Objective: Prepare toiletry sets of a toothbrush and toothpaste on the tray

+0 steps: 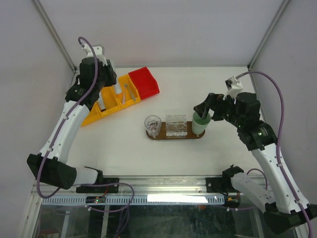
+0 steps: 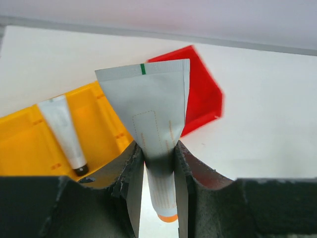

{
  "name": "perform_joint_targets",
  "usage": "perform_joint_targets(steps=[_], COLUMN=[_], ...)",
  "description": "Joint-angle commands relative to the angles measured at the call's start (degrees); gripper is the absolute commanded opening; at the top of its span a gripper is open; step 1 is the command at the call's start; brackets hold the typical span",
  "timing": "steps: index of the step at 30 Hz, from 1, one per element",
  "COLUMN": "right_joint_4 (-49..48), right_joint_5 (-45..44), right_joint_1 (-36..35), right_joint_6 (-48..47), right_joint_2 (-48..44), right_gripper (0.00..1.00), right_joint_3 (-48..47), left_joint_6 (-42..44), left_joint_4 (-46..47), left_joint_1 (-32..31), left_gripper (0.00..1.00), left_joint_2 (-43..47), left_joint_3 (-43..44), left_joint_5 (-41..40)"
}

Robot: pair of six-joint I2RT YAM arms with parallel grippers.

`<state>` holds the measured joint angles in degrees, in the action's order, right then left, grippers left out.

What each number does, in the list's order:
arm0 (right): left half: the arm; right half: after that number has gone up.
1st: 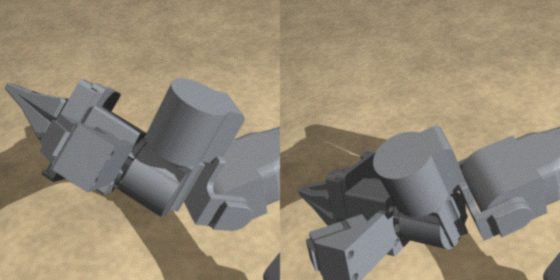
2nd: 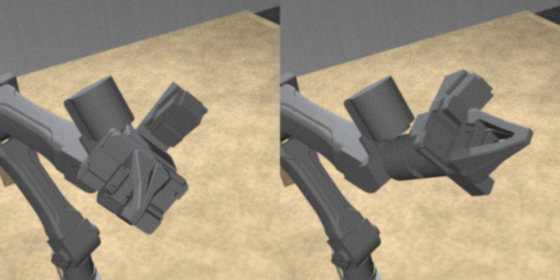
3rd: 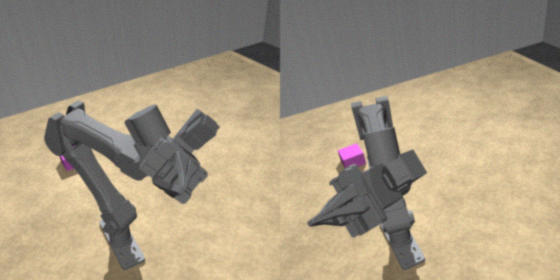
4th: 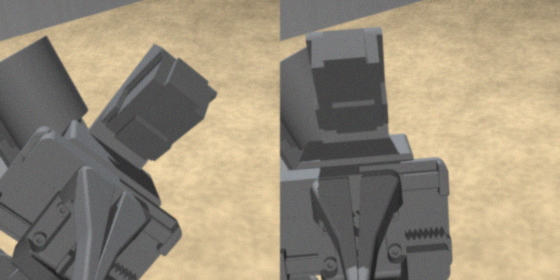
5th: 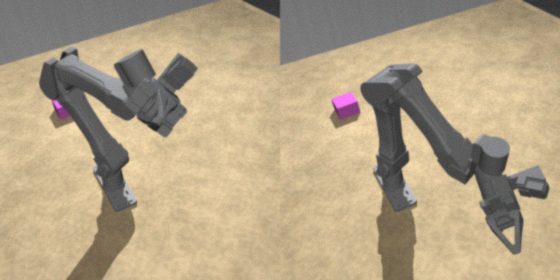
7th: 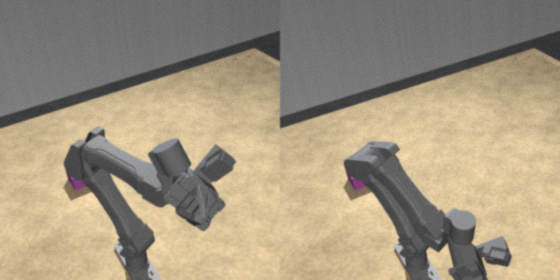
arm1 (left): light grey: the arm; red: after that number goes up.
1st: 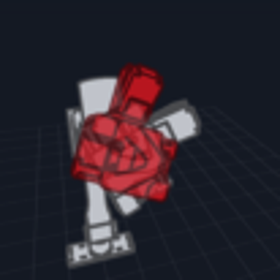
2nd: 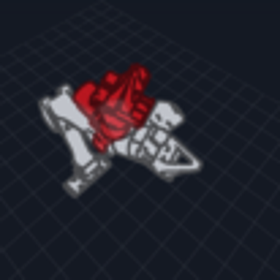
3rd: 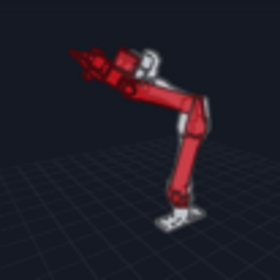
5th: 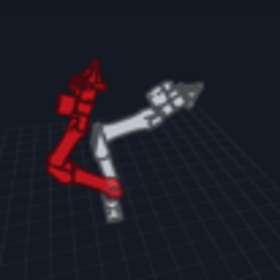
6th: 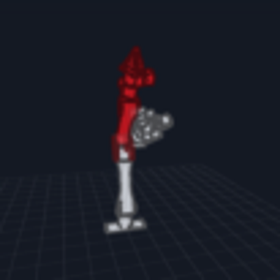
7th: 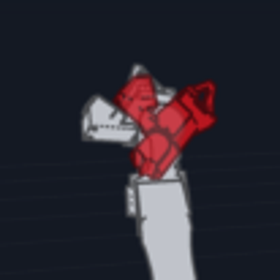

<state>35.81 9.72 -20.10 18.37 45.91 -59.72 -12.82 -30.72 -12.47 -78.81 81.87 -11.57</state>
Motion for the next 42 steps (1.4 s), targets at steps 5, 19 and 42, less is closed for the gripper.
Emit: perform_joint_targets(steps=[5,19,42], right_joint_4=[-5.0,-8.8,-0.7], right_joint_5=[13.6,19.7,7.7], right_joint_1=[0.1,-9.3,-20.1], right_joint_6=[4.8,15.8,13.1], right_joint_2=[6.6,26.1,48.0], right_gripper=[0.99,0.93,0.57], right_joint_3=[-6.7,-24.8,-50.0], left_joint_6=[3.8,12.1,16.0], left_joint_4=[8.6,15.2,13.7], left_joint_1=[-7.3,-16.8,-24.0], left_gripper=[0.24,0.23,0.23], left_joint_2=[12.4,18.1,15.7], left_joint_3=[-3.4,-14.3,-15.5], left_joint_5=[12.9,19.9,13.8])
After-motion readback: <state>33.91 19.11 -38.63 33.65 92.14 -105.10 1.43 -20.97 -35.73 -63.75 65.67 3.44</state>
